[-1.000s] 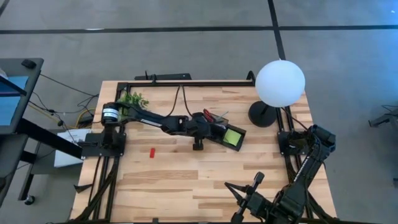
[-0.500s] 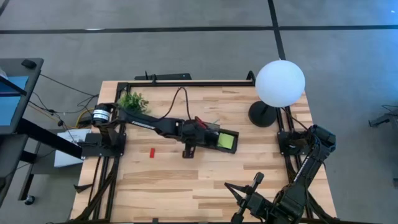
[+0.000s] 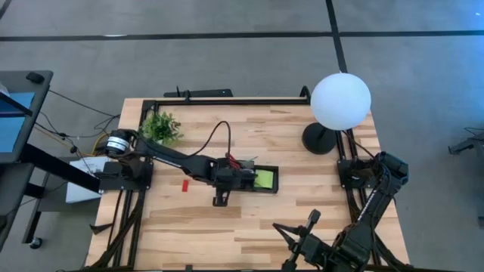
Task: Pick and place office supplies into organizer
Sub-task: Adjust the desk organizer, then put the red eraser into the desk organizer
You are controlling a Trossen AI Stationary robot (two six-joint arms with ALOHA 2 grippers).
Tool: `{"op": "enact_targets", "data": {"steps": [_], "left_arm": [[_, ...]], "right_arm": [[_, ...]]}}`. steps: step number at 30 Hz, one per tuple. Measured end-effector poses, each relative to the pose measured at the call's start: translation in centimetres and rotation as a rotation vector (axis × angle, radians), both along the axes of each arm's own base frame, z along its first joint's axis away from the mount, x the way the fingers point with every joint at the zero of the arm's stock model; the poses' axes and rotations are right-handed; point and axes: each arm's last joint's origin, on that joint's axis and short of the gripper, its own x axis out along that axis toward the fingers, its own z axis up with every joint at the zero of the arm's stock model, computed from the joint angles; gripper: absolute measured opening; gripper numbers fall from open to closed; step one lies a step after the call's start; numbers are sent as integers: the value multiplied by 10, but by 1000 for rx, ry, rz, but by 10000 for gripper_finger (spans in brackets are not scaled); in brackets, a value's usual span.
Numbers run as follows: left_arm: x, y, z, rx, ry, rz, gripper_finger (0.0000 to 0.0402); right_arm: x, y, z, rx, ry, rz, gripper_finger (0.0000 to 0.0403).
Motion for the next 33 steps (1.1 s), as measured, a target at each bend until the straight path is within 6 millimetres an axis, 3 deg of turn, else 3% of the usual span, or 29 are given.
{"op": "enact_targets", "data": {"steps": [5,12,18,22,28,33], "left_arm": [[-9,-8,18,82,-48,14,0],[-31,-20,74,65,-243,27,0],[-74,-33,131,16,-417,35,0],[-117,-40,152,95,-430,112,0],[-176,-49,156,144,-451,278,0],[-203,-63,113,84,-504,375,0]], "right_arm": [[-1,1,0,4,-3,5,0],[-1,1,0,3,-2,4,0],[-1,1,0,0,-1,5,0],[-1,1,0,-2,2,5,0],[-1,2,-1,17,34,38,0],[2,0,-3,42,76,72,0]]}}
